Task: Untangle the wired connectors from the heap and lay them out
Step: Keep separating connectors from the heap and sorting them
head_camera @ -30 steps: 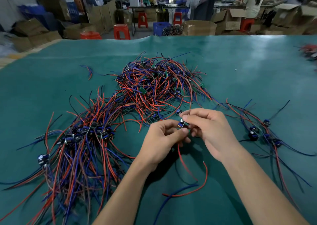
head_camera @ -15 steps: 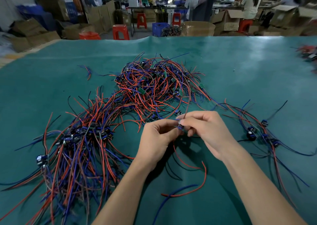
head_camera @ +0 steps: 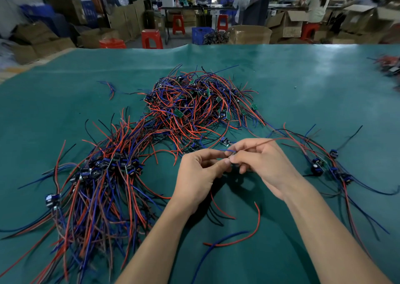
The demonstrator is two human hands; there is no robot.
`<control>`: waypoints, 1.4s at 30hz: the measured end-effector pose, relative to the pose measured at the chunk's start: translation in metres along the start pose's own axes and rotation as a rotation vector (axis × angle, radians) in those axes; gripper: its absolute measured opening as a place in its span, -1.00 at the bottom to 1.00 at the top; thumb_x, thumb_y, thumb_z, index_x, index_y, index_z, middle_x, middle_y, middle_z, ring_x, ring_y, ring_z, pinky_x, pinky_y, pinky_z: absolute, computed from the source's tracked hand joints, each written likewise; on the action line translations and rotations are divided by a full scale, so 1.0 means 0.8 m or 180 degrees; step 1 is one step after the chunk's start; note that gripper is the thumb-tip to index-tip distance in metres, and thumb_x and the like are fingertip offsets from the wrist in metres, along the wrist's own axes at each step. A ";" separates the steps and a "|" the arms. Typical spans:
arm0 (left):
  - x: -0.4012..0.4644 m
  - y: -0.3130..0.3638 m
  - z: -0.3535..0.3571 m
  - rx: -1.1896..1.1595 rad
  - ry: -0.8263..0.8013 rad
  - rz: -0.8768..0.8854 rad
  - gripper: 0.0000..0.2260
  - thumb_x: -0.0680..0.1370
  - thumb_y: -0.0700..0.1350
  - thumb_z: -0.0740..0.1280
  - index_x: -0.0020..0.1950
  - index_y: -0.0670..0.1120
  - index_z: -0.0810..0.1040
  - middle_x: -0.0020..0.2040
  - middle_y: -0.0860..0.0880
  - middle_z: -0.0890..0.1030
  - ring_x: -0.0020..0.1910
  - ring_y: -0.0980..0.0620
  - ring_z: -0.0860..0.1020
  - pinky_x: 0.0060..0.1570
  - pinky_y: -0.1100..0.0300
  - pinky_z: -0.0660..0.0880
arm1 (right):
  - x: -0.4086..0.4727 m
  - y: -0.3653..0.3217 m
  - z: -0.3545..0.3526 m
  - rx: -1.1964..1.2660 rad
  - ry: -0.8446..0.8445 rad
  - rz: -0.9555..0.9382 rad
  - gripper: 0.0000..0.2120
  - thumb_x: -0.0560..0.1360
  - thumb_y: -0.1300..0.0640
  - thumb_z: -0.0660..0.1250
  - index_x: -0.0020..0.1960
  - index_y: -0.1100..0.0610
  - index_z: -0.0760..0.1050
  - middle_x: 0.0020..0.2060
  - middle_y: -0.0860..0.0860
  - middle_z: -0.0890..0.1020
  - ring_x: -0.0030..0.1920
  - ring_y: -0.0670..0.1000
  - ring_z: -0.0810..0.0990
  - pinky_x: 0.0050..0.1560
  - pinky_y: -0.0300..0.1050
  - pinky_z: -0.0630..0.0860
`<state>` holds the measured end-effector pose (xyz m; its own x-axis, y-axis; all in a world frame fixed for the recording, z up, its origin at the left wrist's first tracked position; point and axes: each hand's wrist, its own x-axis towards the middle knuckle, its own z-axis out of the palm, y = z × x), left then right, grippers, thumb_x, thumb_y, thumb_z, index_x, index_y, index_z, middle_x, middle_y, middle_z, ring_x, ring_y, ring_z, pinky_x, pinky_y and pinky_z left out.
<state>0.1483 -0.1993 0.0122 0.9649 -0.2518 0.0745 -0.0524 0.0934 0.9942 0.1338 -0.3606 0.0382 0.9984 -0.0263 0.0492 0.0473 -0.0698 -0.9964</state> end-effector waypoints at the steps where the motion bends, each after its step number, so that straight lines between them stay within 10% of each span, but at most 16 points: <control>1: 0.000 -0.001 -0.001 0.0013 0.0009 0.0027 -0.88 0.49 -0.25 0.49 -0.01 -0.08 0.68 -0.27 -0.08 0.71 -0.34 0.12 0.57 -0.31 0.36 0.46 | 0.000 0.000 -0.002 0.0018 -0.0088 0.0052 -0.81 0.38 0.41 0.43 -0.22 0.15 0.71 -0.27 0.15 0.67 -0.27 0.01 0.57 -0.37 -0.22 0.45; 21: -0.002 0.005 0.000 -0.0100 -0.0075 -0.0035 -0.85 0.57 -0.21 0.40 -0.19 -0.09 0.64 -0.37 -0.08 0.64 -0.48 0.17 0.44 -0.43 0.38 0.36 | 0.000 -0.001 0.008 0.1313 0.0086 0.0613 -0.88 0.32 0.14 0.50 -0.21 0.19 0.74 -0.23 0.08 0.71 -0.32 -0.10 0.59 -0.37 -0.29 0.49; 29: -0.003 0.006 0.000 0.0070 -0.0272 -0.0129 -0.88 0.56 -0.22 0.41 -0.17 -0.10 0.62 -0.41 -0.07 0.61 -0.48 0.12 0.41 -0.43 0.37 0.34 | 0.003 0.004 -0.013 -0.0053 0.0902 -0.0125 -0.87 0.47 0.26 0.53 -0.25 0.14 0.72 -0.39 0.10 0.68 -0.43 -0.05 0.56 -0.45 -0.23 0.48; 42: -0.001 0.001 -0.001 0.0100 -0.0295 -0.0068 -0.88 0.58 -0.21 0.40 -0.16 -0.10 0.63 -0.27 -0.10 0.70 -0.43 0.12 0.49 -0.46 0.41 0.35 | -0.017 -0.043 -0.089 0.1085 0.2537 -0.0612 -0.84 0.54 0.29 0.43 -0.20 0.15 0.57 -0.48 -0.09 0.63 -0.44 -0.13 0.53 -0.41 -0.30 0.41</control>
<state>0.1480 -0.1982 0.0132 0.9380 -0.3416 0.0586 -0.0415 0.0573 0.9975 0.1164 -0.4286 0.0764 0.6608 -0.7402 0.1241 0.3452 0.1528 -0.9260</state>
